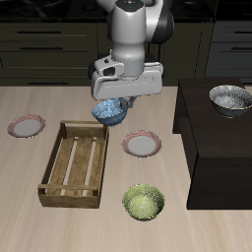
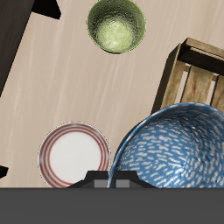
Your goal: Place the blue bowl onto the plate that is in the center of the table
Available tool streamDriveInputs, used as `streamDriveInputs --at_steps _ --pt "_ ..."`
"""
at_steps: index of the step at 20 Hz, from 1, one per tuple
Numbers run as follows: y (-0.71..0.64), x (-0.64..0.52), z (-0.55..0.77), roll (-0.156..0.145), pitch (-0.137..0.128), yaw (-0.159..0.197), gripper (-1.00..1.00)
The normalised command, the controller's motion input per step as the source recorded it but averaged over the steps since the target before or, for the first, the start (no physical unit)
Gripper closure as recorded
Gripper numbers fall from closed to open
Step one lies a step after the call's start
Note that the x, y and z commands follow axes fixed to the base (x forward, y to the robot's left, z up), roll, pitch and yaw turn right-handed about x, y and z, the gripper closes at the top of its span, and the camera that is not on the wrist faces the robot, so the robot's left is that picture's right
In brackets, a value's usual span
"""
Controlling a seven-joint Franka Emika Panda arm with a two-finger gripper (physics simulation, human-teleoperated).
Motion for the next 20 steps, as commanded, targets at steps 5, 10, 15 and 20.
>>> streamDriveInputs --at_steps 5,10,15,20 --pt "0.22 -0.14 -0.18 0.023 0.018 0.013 1.0" --pt "0.16 -0.09 -0.15 0.019 0.035 -0.017 1.0" --pt "0.11 -0.07 -0.18 0.012 0.024 -0.014 1.0" --pt "0.01 0.01 -0.14 0.001 0.017 -0.006 1.0"
